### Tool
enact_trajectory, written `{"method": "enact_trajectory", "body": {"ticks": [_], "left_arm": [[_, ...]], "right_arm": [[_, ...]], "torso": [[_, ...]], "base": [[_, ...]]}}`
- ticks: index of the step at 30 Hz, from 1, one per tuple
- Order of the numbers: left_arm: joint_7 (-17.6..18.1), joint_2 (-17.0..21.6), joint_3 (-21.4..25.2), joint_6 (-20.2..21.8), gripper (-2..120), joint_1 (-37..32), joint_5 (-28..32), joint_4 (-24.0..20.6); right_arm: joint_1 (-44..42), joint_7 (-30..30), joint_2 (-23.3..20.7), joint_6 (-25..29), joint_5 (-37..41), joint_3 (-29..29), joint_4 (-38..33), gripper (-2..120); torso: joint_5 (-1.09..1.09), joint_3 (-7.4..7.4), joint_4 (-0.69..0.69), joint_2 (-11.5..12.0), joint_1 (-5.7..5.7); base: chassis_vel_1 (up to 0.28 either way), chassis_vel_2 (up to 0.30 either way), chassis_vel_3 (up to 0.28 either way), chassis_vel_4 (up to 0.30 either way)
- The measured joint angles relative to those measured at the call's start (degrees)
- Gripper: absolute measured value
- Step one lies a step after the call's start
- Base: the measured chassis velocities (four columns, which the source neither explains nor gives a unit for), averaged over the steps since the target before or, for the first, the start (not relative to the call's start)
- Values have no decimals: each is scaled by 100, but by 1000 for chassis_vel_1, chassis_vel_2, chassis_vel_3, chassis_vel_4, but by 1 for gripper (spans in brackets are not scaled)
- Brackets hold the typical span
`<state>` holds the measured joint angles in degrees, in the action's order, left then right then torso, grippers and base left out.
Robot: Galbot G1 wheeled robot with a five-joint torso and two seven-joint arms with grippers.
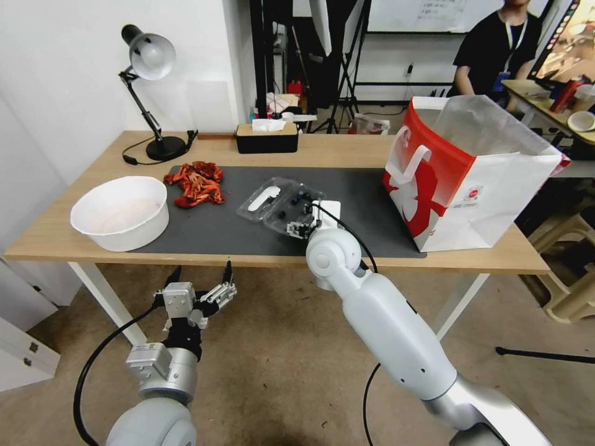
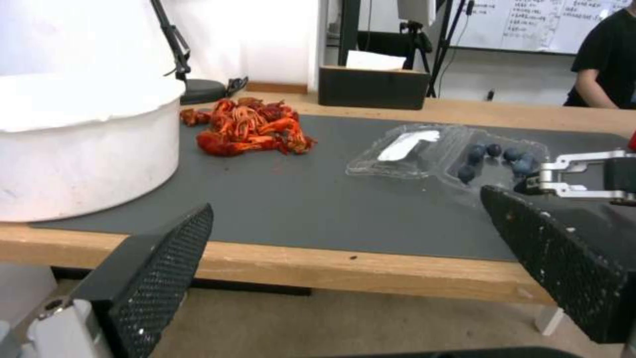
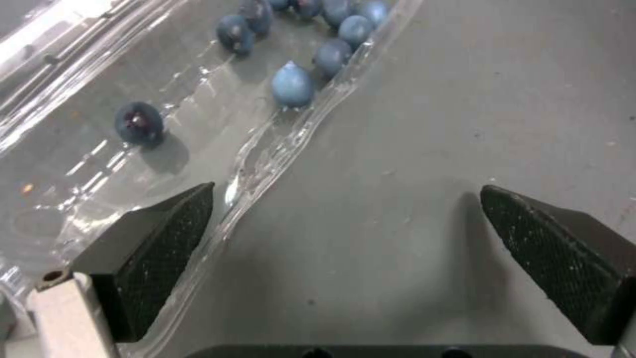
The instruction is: Close the takeout container lid, then place the container into the takeout bag.
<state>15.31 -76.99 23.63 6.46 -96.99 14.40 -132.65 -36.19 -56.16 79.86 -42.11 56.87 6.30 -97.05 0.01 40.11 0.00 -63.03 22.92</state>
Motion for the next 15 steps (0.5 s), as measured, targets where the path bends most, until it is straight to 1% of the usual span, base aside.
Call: {"method": "enact_trajectory", "body": {"ticks": [9, 15], "left_arm": [[15, -11, -13, -24, 100, 4, -3, 11], [22, -28, -37, -36, 100, 7, -27, 30]], "right_arm": [[20, -20, -182, 0, 92, -32, -61, 100], [14, -47, -378, 0, 196, -63, -148, 100]], "torso": [[0, 0, 0, 0, 0], [0, 0, 0, 0, -1]], "base": [[0, 0, 0, 0], [0, 0, 0, 0]]}}
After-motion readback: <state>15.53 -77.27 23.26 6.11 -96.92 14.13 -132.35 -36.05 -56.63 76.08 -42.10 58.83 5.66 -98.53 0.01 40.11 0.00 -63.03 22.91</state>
